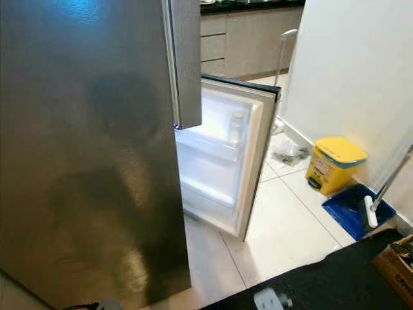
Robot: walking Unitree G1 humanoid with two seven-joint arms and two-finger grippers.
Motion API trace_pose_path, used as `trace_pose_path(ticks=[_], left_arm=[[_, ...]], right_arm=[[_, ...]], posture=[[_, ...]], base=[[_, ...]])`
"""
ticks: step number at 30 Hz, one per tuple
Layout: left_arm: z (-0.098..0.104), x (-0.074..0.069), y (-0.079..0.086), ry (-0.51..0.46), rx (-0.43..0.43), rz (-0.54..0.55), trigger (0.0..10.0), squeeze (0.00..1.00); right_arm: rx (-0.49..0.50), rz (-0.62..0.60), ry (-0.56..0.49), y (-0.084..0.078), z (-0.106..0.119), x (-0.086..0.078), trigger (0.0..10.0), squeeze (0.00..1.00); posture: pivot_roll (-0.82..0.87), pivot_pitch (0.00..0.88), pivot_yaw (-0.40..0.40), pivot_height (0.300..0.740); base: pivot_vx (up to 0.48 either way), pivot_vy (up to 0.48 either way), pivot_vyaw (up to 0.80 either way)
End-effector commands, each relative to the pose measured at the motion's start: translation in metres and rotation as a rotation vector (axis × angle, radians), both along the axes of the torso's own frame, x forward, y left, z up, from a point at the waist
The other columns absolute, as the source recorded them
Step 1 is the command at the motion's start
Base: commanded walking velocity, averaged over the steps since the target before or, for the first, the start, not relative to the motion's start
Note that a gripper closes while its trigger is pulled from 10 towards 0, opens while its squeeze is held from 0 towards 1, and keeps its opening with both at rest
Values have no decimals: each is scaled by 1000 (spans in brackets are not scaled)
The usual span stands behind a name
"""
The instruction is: Restocking fridge
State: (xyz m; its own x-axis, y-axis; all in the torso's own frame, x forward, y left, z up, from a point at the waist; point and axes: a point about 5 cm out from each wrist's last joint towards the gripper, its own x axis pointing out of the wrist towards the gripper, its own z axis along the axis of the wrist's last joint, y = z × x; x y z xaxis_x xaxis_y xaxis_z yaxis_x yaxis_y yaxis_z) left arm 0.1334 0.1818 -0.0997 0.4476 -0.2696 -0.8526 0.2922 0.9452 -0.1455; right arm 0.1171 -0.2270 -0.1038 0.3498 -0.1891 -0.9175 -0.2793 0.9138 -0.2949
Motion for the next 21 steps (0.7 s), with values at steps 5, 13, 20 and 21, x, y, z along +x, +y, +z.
trace_pose_path(ticks=[5,13,20,21], left_arm=[[0,2,-1,1,20,4,10000,0],[0,4,1,-5,37,6,10000,0],[1,6,-3,2,11,45,10000,0],[0,6,-3,5,11,46,10000,0]], right_arm=[[29,-31,59,0,-5,-17,10000,0],[42,-35,53,1,-4,-15,10000,0],[68,33,43,13,-3,-2,10000,0],[69,37,46,13,-4,-3,10000,0]], posture=[[33,0,12,740],[35,0,11,740],[42,0,2,740],[42,0,2,740]], base=[[0,0,0],[0,0,0],[0,-136,0],[0,-480,0]])
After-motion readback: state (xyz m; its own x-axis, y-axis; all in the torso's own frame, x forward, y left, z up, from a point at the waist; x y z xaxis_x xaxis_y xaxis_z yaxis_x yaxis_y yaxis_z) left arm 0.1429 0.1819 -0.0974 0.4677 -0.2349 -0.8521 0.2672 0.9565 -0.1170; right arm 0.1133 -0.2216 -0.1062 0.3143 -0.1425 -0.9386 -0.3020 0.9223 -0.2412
